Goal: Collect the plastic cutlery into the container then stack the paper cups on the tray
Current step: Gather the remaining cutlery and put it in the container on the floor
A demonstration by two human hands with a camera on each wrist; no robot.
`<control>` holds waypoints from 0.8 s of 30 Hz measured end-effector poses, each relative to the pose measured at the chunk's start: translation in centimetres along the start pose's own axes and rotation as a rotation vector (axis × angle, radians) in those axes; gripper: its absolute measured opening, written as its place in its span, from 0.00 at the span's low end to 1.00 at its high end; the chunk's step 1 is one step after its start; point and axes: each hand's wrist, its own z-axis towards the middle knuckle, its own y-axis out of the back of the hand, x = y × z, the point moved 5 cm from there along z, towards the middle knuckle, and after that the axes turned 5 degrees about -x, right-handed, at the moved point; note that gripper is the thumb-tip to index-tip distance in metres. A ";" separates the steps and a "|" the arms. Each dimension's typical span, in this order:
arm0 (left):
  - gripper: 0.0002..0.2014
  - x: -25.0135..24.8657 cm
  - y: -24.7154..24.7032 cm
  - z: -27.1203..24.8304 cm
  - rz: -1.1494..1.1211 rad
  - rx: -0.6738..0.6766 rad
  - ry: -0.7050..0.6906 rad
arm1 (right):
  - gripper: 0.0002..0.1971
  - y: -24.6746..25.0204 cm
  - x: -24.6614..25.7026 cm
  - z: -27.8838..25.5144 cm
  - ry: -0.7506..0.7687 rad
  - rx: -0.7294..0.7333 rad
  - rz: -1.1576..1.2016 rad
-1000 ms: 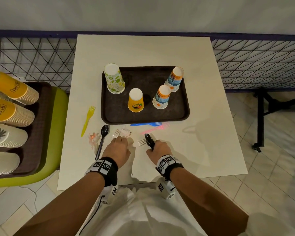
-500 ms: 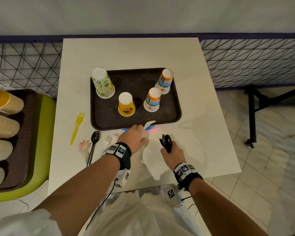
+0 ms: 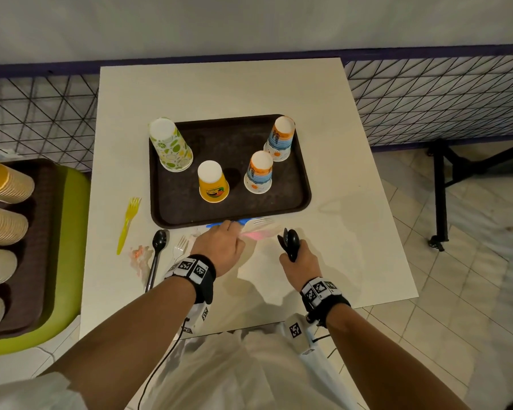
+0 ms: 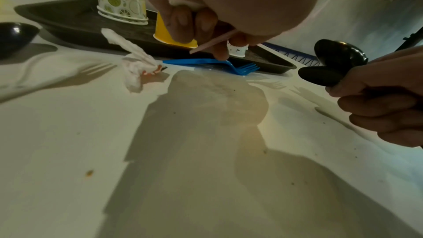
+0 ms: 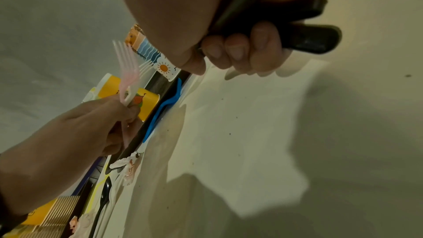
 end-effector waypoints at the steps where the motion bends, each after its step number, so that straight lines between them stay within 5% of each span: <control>1: 0.20 0.2 0.2 -0.1 0.020 0.005 0.005 | 0.16 0.0 0.2 0.1 0.005 0.003 -0.003; 9: 0.31 -0.5 0.2 0.9 0.145 0.138 -0.032 | 0.15 -0.2 0.3 0.3 0.019 0.026 -0.051; 24: 0.29 -1.4 -1.2 1.2 0.104 0.145 0.015 | 0.14 0.6 -0.4 0.5 0.012 0.038 -0.043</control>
